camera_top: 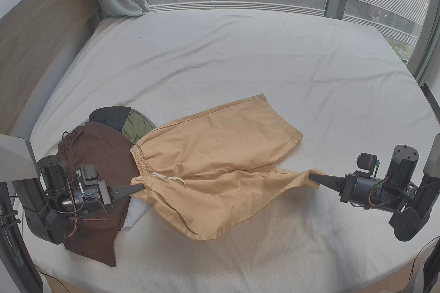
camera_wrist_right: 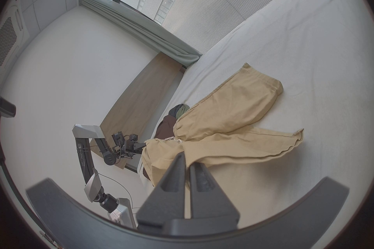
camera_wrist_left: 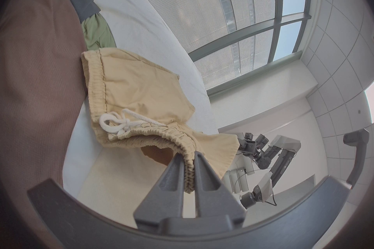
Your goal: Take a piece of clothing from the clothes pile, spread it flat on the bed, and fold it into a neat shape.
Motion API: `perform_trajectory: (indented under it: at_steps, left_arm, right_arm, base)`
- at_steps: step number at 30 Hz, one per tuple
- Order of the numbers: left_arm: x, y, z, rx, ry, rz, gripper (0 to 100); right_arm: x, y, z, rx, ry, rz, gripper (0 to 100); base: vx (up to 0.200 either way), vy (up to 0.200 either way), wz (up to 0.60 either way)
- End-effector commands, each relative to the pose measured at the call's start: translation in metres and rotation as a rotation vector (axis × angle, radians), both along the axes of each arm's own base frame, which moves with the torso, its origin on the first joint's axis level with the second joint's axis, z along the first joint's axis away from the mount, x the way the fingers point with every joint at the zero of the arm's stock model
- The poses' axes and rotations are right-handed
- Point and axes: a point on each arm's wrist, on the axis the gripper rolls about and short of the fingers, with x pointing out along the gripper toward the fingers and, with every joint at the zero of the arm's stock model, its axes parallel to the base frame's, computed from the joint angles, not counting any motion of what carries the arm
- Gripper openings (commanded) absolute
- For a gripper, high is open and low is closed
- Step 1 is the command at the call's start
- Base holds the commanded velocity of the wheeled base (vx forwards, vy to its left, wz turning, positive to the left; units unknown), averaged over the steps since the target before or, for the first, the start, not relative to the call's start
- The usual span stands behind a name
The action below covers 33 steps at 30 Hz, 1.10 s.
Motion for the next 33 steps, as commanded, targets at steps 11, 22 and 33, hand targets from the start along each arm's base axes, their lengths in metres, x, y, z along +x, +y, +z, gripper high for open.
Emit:
perform_trajectory:
  at_steps: [11, 22, 33]
  left_arm:
    - [0.019, -0.002, 0.015, -0.02, -0.032, 0.103, 0]
    - [0.027, 0.0, 0.02, -0.046, -0.023, 0.16, 0]
    - [0.03, 0.002, 0.02, -0.047, -0.031, 0.166, 0]
  right_arm:
    - [-0.005, -0.001, 0.024, 0.032, -0.091, 0.033, 0]
    - [0.003, 0.0, 0.032, 0.055, -0.115, 0.02, 0]
    - [0.005, 0.001, 0.042, 0.075, -0.146, 0.022, 0]
  base:
    - [0.0, 0.0, 0.0]
    - [0.0, 0.0, 0.0]
    - [0.0, 0.0, 0.0]
